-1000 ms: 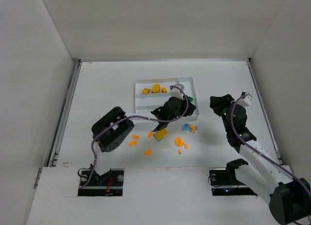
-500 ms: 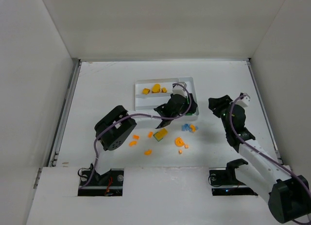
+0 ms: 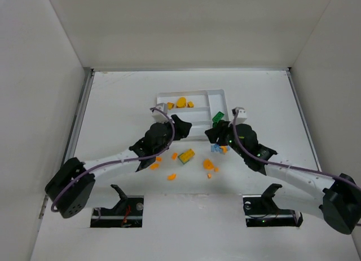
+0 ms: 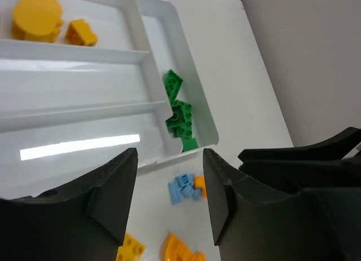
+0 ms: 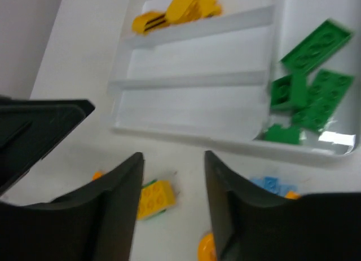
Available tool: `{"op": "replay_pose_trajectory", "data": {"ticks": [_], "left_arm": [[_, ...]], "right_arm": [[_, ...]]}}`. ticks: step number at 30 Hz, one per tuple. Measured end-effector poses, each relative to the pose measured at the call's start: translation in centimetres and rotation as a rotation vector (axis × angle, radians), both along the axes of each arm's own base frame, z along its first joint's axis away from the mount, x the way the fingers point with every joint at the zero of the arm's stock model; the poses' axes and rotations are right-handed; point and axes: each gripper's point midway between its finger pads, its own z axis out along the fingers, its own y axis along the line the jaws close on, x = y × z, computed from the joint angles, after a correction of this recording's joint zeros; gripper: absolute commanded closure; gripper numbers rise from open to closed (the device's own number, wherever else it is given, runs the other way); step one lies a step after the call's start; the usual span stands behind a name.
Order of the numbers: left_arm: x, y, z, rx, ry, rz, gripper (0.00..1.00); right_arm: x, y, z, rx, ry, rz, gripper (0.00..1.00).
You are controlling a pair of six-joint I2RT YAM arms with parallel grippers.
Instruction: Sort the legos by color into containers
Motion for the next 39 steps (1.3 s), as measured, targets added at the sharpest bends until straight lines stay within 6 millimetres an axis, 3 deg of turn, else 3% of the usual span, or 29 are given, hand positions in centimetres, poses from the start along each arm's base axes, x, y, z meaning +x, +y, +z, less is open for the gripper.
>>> {"op": "replay_pose_trajectory", "data": {"ticks": [3,5,9,12,17,22,28,34,39], "left_arm": [[-1.4,3.1,-0.9,-0.003,0.016,0.034,0.54],[-1.9,4.8,-1.4,-0.006,0.026,0.061,0.54],[-2.1,6.9,-2.1,-0.016,0.042,0.109,0.53],[-2.3,7.4,-2.8,-0.016,0.056,0.121,0.53],[-2.7,7.7,-3.1,-0.022,0.065,0.122,0.53],[-3.5,8.4,-2.9,-0.048,0.056,0.125,0.53],[-3.8,9.1,-3.6,-0.053,0.065,0.138,0.52],[-4.2,9.5,-4.5,-0.050,0.094,0.143,0.52],[-4.2,9.6,-4.1,-0.065,0.090,0.145,0.52]], "right_arm": [[-3.2,3.1,-1.2,-0.043,0.039,0.127,0.20],[-5.3,4.3,-2.5,-0.069,0.086,0.188,0.11],[-8.2,6.0,-4.6,-0.090,0.175,0.250,0.00],[-9.3,7.0,-6.3,-0.097,0.235,0.267,0.00],[-9.2,8.4,-9.4,-0.094,0.336,0.248,0.00],[-8.6,9.8,-11.2,-0.048,0.400,0.220,0.00],[-6.7,11.2,-11.1,0.063,0.411,0.183,0.04],[-5.4,11.8,-11.2,0.137,0.414,0.151,0.21],[-4.7,11.9,-11.1,0.183,0.417,0.132,0.26]]}}
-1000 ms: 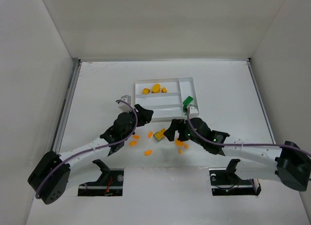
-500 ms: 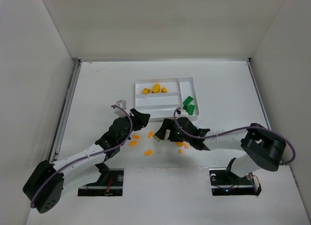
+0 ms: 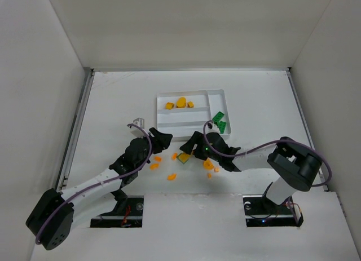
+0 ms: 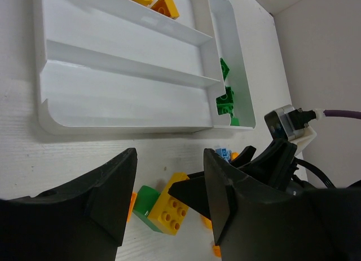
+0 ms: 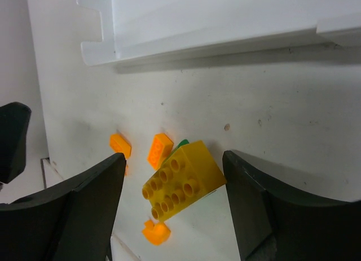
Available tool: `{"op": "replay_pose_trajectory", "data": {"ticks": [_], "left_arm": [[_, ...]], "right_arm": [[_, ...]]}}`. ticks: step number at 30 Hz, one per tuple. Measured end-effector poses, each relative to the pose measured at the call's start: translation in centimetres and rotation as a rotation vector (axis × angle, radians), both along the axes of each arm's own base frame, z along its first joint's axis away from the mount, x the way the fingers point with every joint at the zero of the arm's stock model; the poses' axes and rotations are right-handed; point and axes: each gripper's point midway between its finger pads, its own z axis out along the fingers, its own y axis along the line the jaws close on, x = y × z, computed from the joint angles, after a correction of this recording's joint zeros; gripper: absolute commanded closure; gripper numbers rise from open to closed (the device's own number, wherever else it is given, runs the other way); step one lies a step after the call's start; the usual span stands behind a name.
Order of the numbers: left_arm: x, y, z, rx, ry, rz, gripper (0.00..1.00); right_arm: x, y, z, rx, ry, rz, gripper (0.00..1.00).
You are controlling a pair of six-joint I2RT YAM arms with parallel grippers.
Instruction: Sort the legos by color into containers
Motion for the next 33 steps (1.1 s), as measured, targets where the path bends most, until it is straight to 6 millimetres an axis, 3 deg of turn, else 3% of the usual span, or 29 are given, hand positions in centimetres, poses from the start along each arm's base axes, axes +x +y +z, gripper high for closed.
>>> {"op": "replay_pose_trajectory", "data": {"ticks": [9,19,26,33], "left_arm": [[0.1,0.0,-0.5,0.003,0.017,0.003,0.52],[0.1,0.2,-0.4,0.001,0.017,0.006,0.52],[-0.1,0.2,-0.5,0.000,0.026,-0.002,0.52],[-0.2,0.2,0.4,-0.029,0.014,-0.001,0.52]], "right_arm": [[-0.1,0.2,0.1,0.038,0.014,0.003,0.24],[-0.4,0.1,-0.6,0.044,0.032,0.002,0.51],[-0.4,0.2,0.2,0.094,0.008,-0.003,0.66],[0.2,-0.1,3.6,0.167,-0.050,-0.015,0.76]]}}
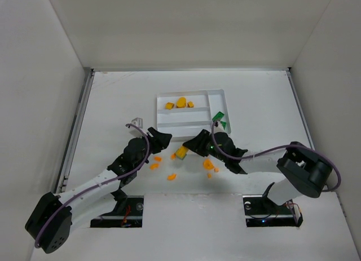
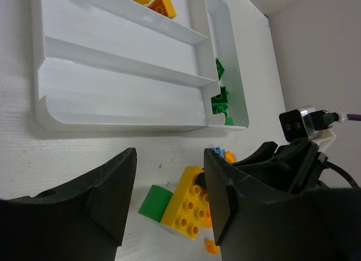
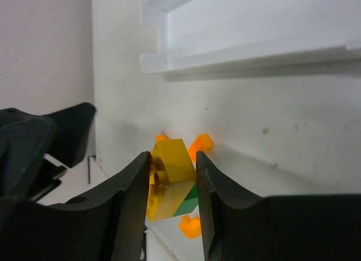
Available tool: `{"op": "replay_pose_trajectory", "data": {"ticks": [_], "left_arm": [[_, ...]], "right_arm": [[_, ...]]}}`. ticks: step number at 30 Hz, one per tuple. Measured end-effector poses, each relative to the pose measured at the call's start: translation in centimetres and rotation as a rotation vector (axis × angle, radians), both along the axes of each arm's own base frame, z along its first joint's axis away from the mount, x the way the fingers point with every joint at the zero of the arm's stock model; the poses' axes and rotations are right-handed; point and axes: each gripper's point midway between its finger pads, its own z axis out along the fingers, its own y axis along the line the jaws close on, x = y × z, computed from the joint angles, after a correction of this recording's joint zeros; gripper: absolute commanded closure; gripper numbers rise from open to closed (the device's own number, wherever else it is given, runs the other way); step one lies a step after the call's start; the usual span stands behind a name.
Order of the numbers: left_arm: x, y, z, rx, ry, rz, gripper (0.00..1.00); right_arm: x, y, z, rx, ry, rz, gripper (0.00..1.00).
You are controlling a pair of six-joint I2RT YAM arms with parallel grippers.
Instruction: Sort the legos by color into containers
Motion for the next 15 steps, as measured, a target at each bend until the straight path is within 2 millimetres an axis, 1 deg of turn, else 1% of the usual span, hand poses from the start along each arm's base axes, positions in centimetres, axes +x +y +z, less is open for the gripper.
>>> {"op": "replay_pose_trajectory", "data": {"ticks": [3,6,8,12,14,15], "left_arm": [[0.0,0.0,0.4,-0.016,-0.005,0.003,0.51],[0.0,0.1,1.6,-0.053,-0.028,0.009,0.48],[0.0,0.1,3.0,-0.094,-0.060,0.013,0.46],[0.1,0.4,6.6,-0.210,-0.146,0.031,0.46],[0.3,0.5,7.9,-0.254,-0.175,0.038,0.46],[0.3,0.5,8.2,-0.267,-0.181,0.040,0.46]], "right_arm": [[0.6,-0.2,2.3,0.054,-0.035,-0.016,0.78],[1.3,-0.6,4.5,0.115,-0.055,-0.045,0.78],[2.1,-1.1,6.1,0.160,-0.063,-0.073,0.78],[3.7,-1.5,9.0,0.246,-0.067,-0.114,0.79],[4.2,-1.4,10.2,0.277,-0.073,-0.122,0.79],[4.3,-1.2,10.7,0.289,-0.075,-0.121,0.79]]}}
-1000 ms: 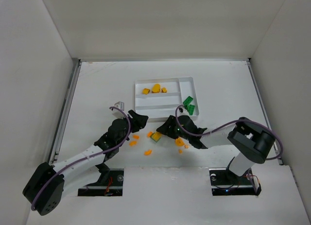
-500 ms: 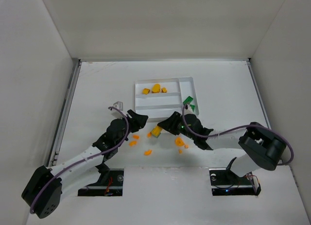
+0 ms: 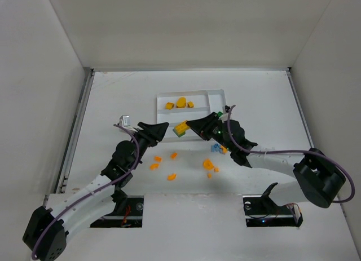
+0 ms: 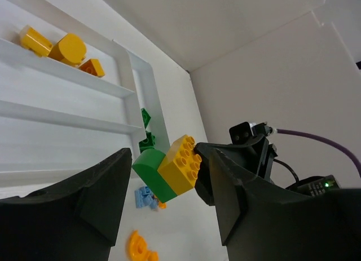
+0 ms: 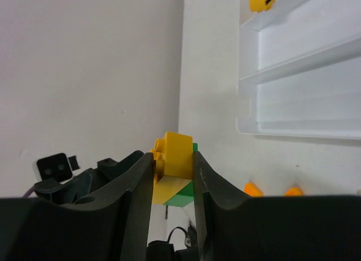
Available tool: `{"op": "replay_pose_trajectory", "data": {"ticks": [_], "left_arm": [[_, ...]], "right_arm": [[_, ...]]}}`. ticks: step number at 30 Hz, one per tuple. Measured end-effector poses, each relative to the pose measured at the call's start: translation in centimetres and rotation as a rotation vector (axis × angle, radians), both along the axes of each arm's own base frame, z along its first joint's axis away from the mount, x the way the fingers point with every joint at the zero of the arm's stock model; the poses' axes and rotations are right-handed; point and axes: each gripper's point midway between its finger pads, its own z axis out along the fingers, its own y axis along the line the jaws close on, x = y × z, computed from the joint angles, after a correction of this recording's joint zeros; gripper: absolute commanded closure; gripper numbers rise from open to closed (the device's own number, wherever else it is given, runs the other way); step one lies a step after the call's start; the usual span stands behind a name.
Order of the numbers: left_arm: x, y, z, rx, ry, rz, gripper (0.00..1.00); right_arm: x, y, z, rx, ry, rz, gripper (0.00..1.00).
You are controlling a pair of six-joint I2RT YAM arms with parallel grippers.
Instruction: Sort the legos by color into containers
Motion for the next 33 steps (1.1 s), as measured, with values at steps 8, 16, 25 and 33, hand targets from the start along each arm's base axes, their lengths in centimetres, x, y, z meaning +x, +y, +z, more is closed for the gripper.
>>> {"op": "replay_pose_trajectory", "data": {"ticks": [8,16,25,33], "left_arm": [[-0.2,0.3,0.4,-0.094,-0.006,0.009,0.40],[0.4,0.8,3.1,-0.266,-0.065,0.038,0.33],[1.5,-0.1,4.7,-0.393,-0.105,0.036,0.30],[2.9,-0.8,6.4,-0.441,-0.135,0.046,0.35]], "right_arm": [[0.1,0.2,1.3,0.099,0.045,-0.006,0.83],[1.6,1.0,5.1,0.296,0.091,-0.026,0.84],[2.8,2.0,8.7,0.544,0.141,-0.030,0.84],[2.9,3.3,9.4,0.674,0.199,-0.017,0.83]]}}
